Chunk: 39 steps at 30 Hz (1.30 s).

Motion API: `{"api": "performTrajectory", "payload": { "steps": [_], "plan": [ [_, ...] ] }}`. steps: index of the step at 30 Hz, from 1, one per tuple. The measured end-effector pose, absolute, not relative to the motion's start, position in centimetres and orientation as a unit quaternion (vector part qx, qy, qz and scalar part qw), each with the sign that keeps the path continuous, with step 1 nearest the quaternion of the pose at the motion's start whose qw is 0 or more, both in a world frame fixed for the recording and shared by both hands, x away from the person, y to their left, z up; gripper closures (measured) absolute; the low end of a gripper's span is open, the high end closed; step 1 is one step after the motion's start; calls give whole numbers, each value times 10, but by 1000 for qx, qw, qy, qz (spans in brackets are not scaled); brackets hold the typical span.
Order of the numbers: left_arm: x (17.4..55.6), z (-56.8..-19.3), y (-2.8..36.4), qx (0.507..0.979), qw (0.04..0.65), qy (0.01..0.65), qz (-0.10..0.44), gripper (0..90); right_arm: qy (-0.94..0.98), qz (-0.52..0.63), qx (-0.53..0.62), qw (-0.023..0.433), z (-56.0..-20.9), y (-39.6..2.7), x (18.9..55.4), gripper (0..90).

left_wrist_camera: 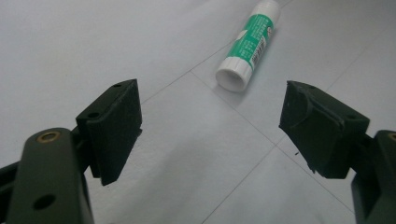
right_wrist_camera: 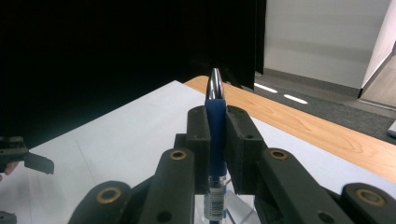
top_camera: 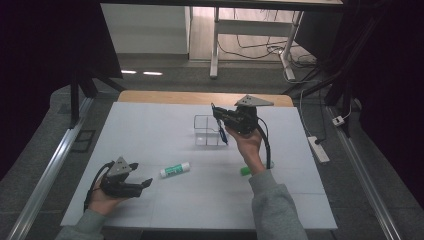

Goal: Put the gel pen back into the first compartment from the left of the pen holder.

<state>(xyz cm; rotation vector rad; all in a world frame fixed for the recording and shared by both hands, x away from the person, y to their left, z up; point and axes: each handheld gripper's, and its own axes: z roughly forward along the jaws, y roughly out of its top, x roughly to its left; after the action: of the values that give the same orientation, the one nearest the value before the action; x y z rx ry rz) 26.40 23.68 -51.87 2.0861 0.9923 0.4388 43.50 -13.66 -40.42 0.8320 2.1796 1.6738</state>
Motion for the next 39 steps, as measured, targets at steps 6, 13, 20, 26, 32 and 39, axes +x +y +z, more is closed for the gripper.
{"api": "performTrajectory", "payload": {
  "steps": [6, 13, 20, 26, 32, 39],
  "plan": [
    [264, -519, 237, 819, 385, 389, 172, 205, 750, 579, 289, 135, -402, -133, 440, 801],
    [265, -520, 238, 818, 386, 392, 170, 205, 746, 584, 293, 132, -404, -128, 447, 801],
    [266, -520, 238, 819, 385, 391, 169, 205, 747, 583, 292, 132, -403, -120, 454, 801],
    [266, -520, 239, 818, 385, 392, 169, 205, 744, 587, 291, 133, -399, -114, 460, 801],
    [265, -521, 238, 821, 383, 389, 169, 205, 735, 597, 294, 130, -398, -109, 463, 800],
    [266, -521, 238, 821, 383, 389, 169, 205, 733, 598, 295, 134, -399, -103, 468, 800]
  ]
}}
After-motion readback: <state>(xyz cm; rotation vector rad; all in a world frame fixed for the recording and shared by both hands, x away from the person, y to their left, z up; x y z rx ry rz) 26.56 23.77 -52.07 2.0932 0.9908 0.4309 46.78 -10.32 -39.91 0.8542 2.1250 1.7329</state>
